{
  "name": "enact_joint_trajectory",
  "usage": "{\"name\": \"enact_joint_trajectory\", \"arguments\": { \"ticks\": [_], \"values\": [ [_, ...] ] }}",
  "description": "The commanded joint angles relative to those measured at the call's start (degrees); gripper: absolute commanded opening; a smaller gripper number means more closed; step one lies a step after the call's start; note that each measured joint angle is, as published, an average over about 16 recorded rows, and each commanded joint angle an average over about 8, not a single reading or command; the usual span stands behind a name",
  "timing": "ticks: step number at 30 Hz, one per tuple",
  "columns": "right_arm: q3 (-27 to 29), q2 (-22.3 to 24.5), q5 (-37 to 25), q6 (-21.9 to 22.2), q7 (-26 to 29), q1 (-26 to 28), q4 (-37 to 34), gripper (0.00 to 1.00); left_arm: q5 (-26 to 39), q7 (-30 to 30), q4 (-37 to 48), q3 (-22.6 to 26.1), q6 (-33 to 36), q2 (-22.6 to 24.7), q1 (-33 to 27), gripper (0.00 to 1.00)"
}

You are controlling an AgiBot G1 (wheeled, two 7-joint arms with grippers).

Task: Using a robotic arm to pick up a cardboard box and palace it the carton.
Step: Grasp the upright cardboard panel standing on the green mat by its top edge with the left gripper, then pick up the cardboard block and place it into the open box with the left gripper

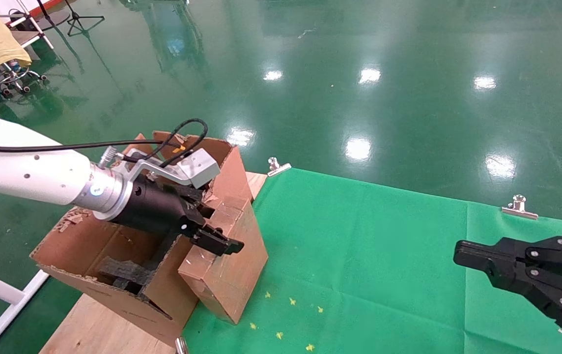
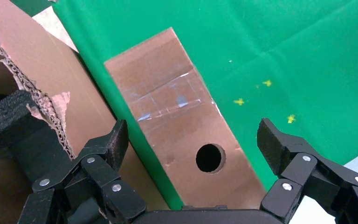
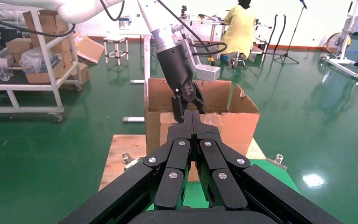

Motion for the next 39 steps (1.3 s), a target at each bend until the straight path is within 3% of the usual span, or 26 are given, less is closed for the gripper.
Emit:
{"name": "enact_joint_trajectory", "arguments": {
  "ticks": [1,4,6,32,39],
  "values": [
    [0.01,0.00,-0.01,0.01,0.00,0.00,-0.01,0.70,0.02,0.18,0.00,0.07,-0.17,0.03,0.01,0.56],
    [0.00,0.00,-0.01,0.01,0.00,0.00,-0.01,1.00,0.01,0.18,0.02,0.07,-0.23,0.03,0.01,0.19],
    [-0.01,0.00,0.00,0.01,0.00,0.00,-0.01,1.00,-0.01,0.18,0.02,0.04,-0.24,0.03,0.00,0.00],
    [-0.01,0.00,0.03,0.01,0.00,0.00,-0.01,1.00,-0.19,0.23,0.22,-0.14,-0.18,0.02,-0.09,0.00],
    [-0.03,0.00,0.04,0.00,-0.02,0.01,-0.03,1.00,-2.03,2.67,1.30,-1.57,-0.94,-0.64,-1.36,0.00]
  ]
}}
